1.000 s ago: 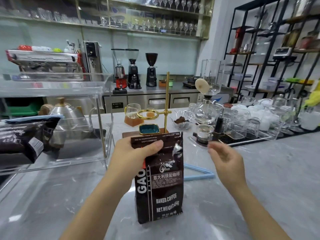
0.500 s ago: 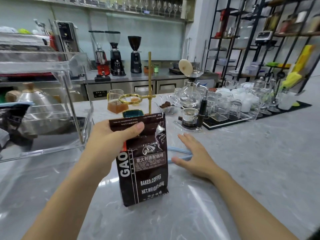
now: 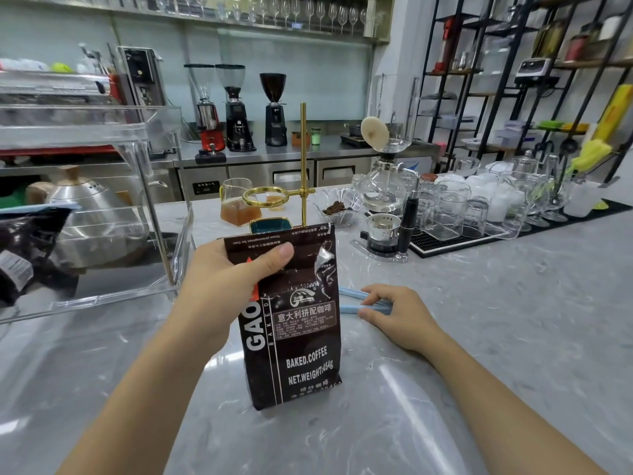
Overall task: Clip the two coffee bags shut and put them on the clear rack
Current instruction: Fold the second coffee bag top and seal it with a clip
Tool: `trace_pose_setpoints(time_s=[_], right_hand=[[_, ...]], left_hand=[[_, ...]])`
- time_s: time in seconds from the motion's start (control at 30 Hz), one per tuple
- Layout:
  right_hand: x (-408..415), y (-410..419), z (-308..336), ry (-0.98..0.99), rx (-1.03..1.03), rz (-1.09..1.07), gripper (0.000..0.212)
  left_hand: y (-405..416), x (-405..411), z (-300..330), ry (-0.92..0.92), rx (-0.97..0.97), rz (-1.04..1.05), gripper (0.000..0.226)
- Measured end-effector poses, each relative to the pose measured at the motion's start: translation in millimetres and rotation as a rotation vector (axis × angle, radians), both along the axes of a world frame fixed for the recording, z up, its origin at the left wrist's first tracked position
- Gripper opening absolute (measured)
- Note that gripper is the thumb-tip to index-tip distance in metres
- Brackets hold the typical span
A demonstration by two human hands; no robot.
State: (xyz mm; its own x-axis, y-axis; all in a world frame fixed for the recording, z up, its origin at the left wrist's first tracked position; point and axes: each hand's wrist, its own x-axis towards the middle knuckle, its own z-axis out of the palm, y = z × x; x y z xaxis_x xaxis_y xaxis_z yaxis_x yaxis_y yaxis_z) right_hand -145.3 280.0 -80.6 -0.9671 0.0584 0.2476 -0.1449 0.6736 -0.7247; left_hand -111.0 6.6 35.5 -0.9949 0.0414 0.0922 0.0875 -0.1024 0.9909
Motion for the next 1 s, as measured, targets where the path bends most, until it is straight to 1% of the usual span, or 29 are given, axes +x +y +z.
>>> trace_pose_setpoints(time_s=[0.13,0.23,0.33,0.47,0.53,0.63,0.7,0.77,0.83,0.9,1.0], right_hand=[[-1.0,-0.5,0.8,0.007,-0.011,-0.032,0.025],[-3.0,0.8,-1.2,0.023,-0.017,-0.072,0.013],[-4.3,3.8,-2.0,0.036,-0.047,-0.105,0.006],[-6.9,5.9,-2.2,0.067,-0.122,-0.148,0.011],[-8.7,7.0,-1.2,0.073,-0.239,-0.159,0.006],[-6.3,4.3,5.6,0.075,-0.509,-0.108,0.003],[-2.1,-0.7,14.2,0.076,-0.722,-0.054,0.013],[5.0,-6.8,26.4,0.086,-0.913,0.039,0.029],[11.2,-12.4,37.9,0.102,-1.053,0.15,0.036],[17.9,-16.5,45.6,0.122,-1.13,0.244,0.031],[24.7,-24.3,52.7,0.165,-1.119,0.316,0.026]], left_hand=[[1.1,0.7,1.0,0.002,0.009,-0.001,0.045],[1.1,1.2,0.7,-0.007,0.017,-0.004,0.047],[0.9,0.6,0.7,-0.006,0.028,-0.005,0.045],[1.3,0.3,0.7,0.0,0.031,-0.002,0.044],[0.9,0.6,0.6,0.009,0.038,-0.009,0.041],[1.0,1.3,1.1,0.013,0.046,-0.023,0.037],[0.4,1.0,0.9,0.013,0.039,-0.029,0.029],[0.2,0.4,0.7,0.014,0.035,-0.033,0.022],[-0.2,0.4,0.7,0.022,0.032,-0.031,0.022],[0.2,1.0,0.2,0.029,0.026,-0.035,0.025],[0.8,0.3,0.0,0.028,0.026,-0.034,0.025]])
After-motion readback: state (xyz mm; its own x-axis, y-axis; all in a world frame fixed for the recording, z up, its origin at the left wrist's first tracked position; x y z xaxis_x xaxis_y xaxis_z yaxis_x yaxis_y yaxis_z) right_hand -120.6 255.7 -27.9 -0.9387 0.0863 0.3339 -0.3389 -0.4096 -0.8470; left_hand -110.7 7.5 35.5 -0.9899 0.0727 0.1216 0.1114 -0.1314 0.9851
